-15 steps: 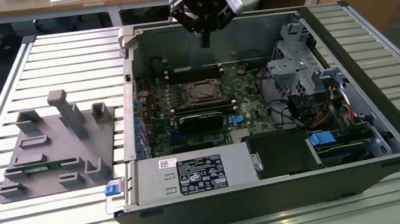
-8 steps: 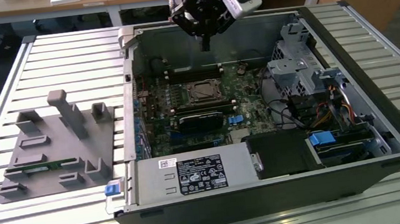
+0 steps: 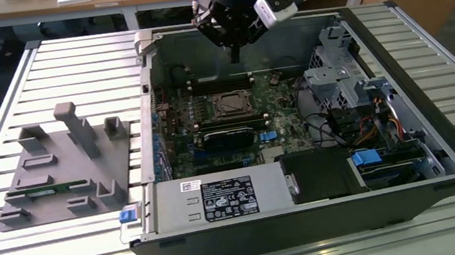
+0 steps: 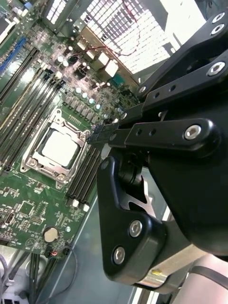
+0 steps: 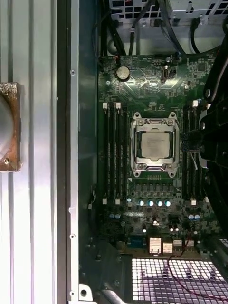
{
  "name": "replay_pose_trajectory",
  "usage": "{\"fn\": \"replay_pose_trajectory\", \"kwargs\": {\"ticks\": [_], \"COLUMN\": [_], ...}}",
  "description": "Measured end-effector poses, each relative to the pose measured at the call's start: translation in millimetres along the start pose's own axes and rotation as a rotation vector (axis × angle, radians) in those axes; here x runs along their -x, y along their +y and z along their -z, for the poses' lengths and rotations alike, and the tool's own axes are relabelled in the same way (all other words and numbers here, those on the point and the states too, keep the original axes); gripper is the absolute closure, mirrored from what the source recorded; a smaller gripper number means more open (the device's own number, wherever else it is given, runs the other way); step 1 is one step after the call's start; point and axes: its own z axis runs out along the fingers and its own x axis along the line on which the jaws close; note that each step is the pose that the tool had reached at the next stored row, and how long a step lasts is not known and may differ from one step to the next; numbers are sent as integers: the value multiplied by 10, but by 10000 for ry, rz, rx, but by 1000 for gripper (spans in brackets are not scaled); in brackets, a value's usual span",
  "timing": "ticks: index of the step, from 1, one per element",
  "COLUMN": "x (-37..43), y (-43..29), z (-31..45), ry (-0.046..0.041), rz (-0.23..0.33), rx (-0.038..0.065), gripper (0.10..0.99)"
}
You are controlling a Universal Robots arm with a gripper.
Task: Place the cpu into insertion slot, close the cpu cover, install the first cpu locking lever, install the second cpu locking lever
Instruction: 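Install the second cpu locking lever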
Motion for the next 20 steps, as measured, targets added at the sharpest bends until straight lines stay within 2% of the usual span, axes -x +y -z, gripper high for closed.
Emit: {"fn": "replay_pose_trajectory", "kwargs": {"ticks": [3,9,14,20], "x": [0,14,65,81], "y": [-11,-15,-21,-27], "z": [-30,-68,-148,-212], "ry": [17,19,31,21], "rz": [199,201,199,200], "rx": [-4,-3,-3,-4], "gripper": [980,980,980,980]}}
